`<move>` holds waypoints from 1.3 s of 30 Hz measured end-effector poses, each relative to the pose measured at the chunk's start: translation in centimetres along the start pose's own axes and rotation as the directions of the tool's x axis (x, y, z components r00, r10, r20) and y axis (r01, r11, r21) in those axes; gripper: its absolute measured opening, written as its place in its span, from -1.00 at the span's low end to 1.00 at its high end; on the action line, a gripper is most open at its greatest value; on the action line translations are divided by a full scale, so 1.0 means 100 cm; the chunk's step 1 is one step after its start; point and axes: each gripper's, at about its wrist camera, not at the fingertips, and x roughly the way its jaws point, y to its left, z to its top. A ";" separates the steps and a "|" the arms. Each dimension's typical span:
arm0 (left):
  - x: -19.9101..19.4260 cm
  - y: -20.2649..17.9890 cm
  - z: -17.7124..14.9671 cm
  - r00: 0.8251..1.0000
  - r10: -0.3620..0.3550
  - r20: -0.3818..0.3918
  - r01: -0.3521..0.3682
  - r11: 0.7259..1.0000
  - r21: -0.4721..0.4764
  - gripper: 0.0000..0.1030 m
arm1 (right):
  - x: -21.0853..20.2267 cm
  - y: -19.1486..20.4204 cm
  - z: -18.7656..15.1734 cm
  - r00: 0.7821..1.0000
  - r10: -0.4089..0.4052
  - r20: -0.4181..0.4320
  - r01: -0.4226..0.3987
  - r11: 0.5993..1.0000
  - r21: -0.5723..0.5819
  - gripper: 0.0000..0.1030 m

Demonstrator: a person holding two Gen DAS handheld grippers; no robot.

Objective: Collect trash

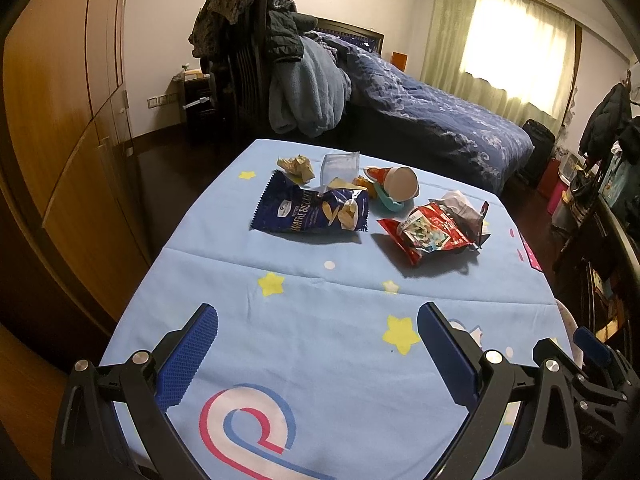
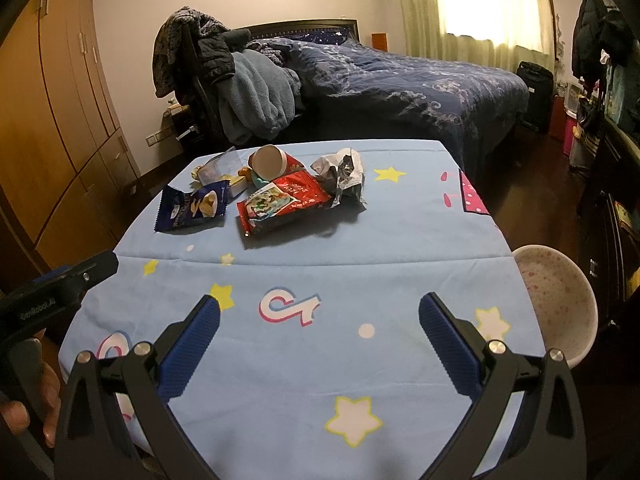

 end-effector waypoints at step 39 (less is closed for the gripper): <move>0.000 -0.004 0.004 1.000 -0.013 0.001 0.013 1.000 -0.002 0.93 | -0.005 -0.001 0.003 1.000 -0.010 0.020 0.011 1.000 -0.009 0.93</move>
